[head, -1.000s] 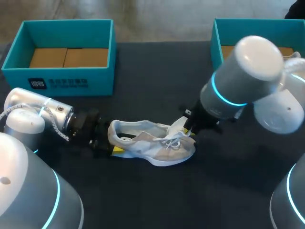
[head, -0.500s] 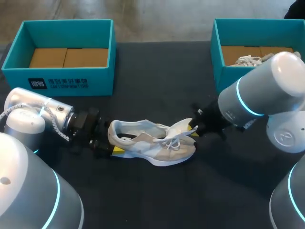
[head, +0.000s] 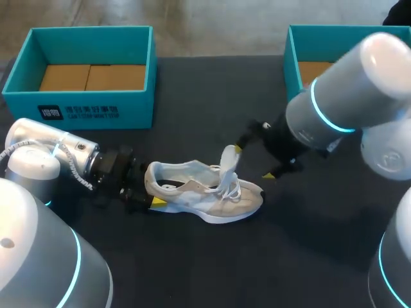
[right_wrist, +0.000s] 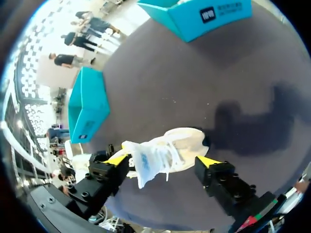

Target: Take the shoe out of the shoebox, open the shoe tongue, remove and reinsert the insole, then place the shoe into the shoebox

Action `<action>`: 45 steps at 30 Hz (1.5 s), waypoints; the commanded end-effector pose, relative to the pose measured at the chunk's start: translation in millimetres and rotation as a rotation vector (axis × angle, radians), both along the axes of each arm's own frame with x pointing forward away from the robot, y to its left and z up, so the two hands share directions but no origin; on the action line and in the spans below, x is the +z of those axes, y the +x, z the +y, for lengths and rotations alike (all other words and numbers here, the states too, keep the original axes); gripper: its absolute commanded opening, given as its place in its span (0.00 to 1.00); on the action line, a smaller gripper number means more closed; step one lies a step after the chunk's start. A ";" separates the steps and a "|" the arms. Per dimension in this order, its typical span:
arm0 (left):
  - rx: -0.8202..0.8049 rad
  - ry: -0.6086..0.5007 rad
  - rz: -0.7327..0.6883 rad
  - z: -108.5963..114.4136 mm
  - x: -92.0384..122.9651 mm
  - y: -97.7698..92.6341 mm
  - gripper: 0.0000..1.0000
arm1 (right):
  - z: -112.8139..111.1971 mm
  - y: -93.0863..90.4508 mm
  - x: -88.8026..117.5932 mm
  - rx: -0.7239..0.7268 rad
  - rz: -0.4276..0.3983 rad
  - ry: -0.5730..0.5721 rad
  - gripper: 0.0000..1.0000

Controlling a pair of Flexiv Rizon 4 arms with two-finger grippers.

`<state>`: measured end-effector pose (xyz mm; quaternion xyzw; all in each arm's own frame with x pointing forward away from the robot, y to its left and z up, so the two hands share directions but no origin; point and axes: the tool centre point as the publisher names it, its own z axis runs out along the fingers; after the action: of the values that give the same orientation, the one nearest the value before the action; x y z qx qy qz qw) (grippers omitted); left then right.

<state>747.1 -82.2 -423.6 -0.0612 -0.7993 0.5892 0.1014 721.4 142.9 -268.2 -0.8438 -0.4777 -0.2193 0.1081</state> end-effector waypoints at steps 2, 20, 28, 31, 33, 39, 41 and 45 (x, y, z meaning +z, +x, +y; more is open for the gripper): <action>0.001 0.000 0.000 1.6 -1.5 -0.7 0.00 | 20.1 -2.1 28.7 0.025 0.027 -0.203 1.00; 0.001 0.000 0.000 1.6 -1.5 -0.7 0.00 | 62.2 6.0 72.2 0.373 0.064 -0.544 0.00; 0.001 0.000 0.000 1.6 -1.5 -0.7 0.00 | 72.2 2.2 81.6 0.567 0.018 -0.641 0.00; 0.001 0.000 0.000 1.6 -1.5 -0.7 0.00 | 77.6 0.1 81.5 0.644 0.007 -0.713 0.00; 0.001 0.000 0.000 1.6 -1.5 -0.7 0.00 | 82.3 -2.4 82.0 0.722 -0.037 -0.755 0.00; 0.001 0.000 0.000 1.6 -1.5 -0.7 0.00 | 97.5 -6.8 86.0 1.007 -0.143 -0.848 0.00; 0.001 0.000 0.000 1.6 -1.5 -0.7 0.00 | 98.7 -5.7 88.2 1.075 -0.175 -0.839 0.00; 0.001 0.000 0.000 1.6 -1.5 -0.7 0.00 | 99.2 -2.2 92.8 1.257 -0.207 -0.753 0.00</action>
<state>747.0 -82.3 -423.5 -0.0613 -0.7992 0.5893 0.1015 717.0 237.1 -179.0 -0.4809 -0.8674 -0.0271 -0.1248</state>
